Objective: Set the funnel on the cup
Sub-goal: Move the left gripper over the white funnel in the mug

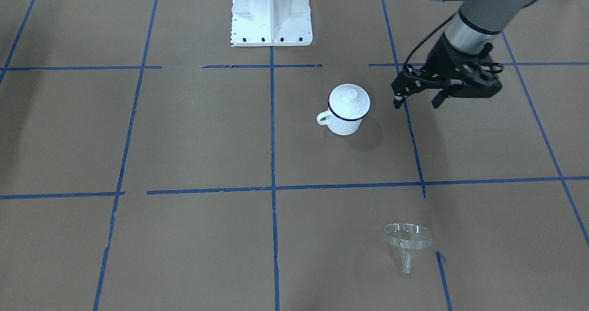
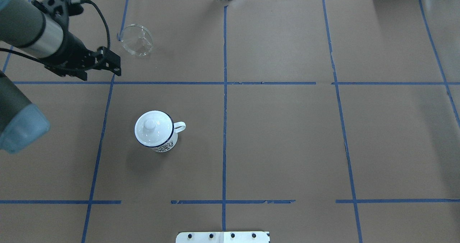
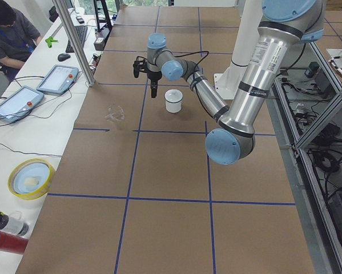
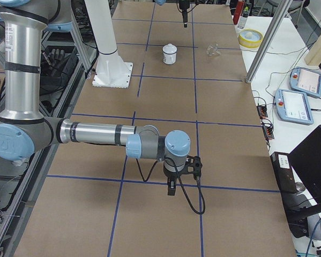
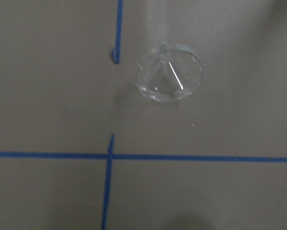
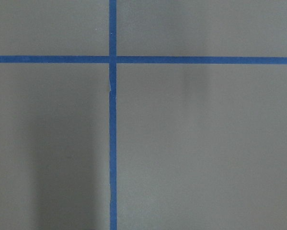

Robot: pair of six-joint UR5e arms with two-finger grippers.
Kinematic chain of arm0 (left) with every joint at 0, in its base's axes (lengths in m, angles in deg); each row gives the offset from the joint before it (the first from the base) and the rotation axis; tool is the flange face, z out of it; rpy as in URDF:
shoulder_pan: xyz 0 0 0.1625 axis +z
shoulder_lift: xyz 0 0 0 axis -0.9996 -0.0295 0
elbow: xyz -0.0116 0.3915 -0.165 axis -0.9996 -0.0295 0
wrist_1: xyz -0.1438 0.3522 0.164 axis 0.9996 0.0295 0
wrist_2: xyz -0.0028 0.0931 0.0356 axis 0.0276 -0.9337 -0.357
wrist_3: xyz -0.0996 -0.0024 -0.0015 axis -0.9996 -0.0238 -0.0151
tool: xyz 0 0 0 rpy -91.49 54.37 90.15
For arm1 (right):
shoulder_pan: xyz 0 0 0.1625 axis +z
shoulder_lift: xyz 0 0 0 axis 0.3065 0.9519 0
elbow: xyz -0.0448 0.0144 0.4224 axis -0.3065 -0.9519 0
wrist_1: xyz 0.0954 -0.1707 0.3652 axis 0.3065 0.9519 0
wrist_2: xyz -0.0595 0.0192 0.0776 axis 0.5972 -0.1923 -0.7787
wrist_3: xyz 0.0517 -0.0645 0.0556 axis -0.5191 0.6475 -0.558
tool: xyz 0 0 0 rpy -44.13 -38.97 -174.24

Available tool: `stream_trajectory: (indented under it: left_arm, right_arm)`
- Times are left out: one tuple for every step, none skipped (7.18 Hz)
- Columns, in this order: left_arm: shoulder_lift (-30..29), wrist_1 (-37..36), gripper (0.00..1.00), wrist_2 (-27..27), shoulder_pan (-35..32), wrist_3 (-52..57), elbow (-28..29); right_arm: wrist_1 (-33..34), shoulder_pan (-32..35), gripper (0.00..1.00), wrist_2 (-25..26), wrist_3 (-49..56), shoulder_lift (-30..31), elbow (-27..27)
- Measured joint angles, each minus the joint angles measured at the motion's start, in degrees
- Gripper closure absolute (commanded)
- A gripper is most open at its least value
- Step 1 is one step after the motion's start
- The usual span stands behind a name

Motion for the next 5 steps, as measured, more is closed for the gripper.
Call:
stream_trajectory:
  left_arm:
    - [-1.9, -3.4, 0.00, -3.0, 5.1, -4.9, -1.2]
    - [-4.2, -6.9, 0.00, -5.9, 9.3, -8.6, -1.5]
    - [-5.4, -8.6, 0.00, -8.7, 12.1, -10.7, -1.0]
    - [-5.9, -9.1, 0.00, -10.5, 13.4, -11.6, 0.0]
    - [-6.0, -9.3, 0.04, -11.2, 14.0, -11.9, 0.8]
  right_arm:
    - [0.0, 0.0, 0.00, 0.0, 0.0, 0.0, 0.0]
    - [0.0, 0.0, 0.00, 0.0, 0.0, 0.0, 0.0]
    - [0.0, 0.0, 0.00, 0.0, 0.0, 0.0, 0.0]
    - [0.0, 0.0, 0.00, 0.0, 0.0, 0.0, 0.0]
    - [0.0, 0.0, 0.00, 0.0, 0.0, 0.0, 0.0]
